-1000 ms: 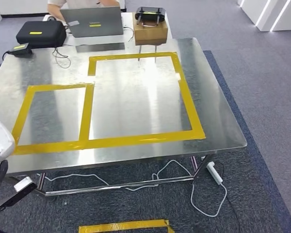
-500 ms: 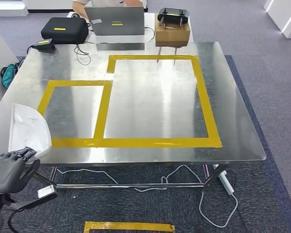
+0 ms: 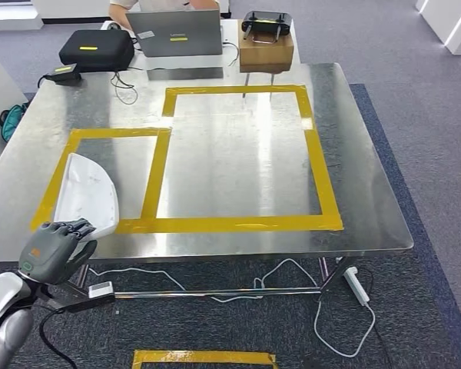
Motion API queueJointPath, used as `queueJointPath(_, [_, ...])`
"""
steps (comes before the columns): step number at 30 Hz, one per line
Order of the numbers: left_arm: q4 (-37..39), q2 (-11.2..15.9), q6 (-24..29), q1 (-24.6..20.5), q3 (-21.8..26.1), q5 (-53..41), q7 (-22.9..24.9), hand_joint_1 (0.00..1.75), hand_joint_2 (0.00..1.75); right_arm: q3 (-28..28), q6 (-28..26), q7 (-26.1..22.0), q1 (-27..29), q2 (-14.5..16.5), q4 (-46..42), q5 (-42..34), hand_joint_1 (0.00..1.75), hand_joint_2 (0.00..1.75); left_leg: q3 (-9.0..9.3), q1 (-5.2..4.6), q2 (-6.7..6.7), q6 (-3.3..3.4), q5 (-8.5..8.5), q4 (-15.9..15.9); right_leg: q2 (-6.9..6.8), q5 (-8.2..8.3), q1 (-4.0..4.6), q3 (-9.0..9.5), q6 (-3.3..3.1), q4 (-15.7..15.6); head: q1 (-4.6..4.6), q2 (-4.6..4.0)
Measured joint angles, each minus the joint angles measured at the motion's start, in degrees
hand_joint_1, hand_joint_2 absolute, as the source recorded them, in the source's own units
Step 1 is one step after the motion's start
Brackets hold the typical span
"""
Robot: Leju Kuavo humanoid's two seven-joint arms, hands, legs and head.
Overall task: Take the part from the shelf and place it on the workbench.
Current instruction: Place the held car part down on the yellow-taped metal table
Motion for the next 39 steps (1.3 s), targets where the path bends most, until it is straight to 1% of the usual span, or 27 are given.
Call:
queueJointPath(5, [1.34,0.0,-0.16,-1.27,-1.15,0.42,0.32,1.75,1.75,0.26,0.27,0.14,0.06,0.0,0.03,0.0,0.0,0.0,-0.09,-0.15,0.0,-0.01,0.01,0.07,0.0,0.06,-0.19,-0.05,0.03,-0.03,0.01,0.0])
queueJointPath(8, [2.34,-0.03,-1.17,-2.46,-1.74,0.97,1.03,1.75,1.75,0.28,0.35,0.65,0.09,0.0,0.06,0.01,0.0,0.0,-0.17,-0.22,0.0,0.0,0.01,0.13,-0.01,0.13,-0.27,-0.09,0.14,-0.04,0.01,-0.01])
queueJointPath(19, [10.49,-0.97,-6.24,-10.47,-5.5,0.31,5.32,1.75,1.75,0.64,1.38,1.92,0.86,-0.02,0.3,0.35,0.0,0.0,-0.23,-0.26,0.0,0.07,0.06,0.17,0.0,0.22,-0.3,-0.15,0.25,-0.06,-0.01,-0.01])
queueJointPath(24, [14.51,-2.42,-8.03,-14.1,-7.12,0.48,7.52,1.75,1.75,0.67,1.51,1.91,0.89,-0.02,0.35,0.2,0.0,0.0,-0.25,-0.26,0.0,0.07,0.06,0.17,0.01,0.25,-0.31,-0.16,0.28,-0.06,0.0,-0.01])
queueJointPath(34, [21.29,-5.74,-7.78,-17.6,-9.03,0.27,10.01,1.75,1.75,0.67,2.5,2.07,0.99,-0.22,0.4,-0.17,0.0,0.0,-0.34,-0.26,0.01,0.09,0.05,0.23,0.01,0.26,-0.32,-0.21,0.3,-0.06,0.01,-0.01])
queueJointPath(39, [24.8,-7.15,-7.17,-19.11,-9.67,0.23,10.33,1.75,1.75,0.66,2.88,1.97,1.07,-0.44,0.44,-0.43,0.0,0.0,-0.35,-0.26,0.01,0.11,0.05,0.24,0.02,0.27,-0.31,-0.22,0.3,-0.06,0.0,-0.01])
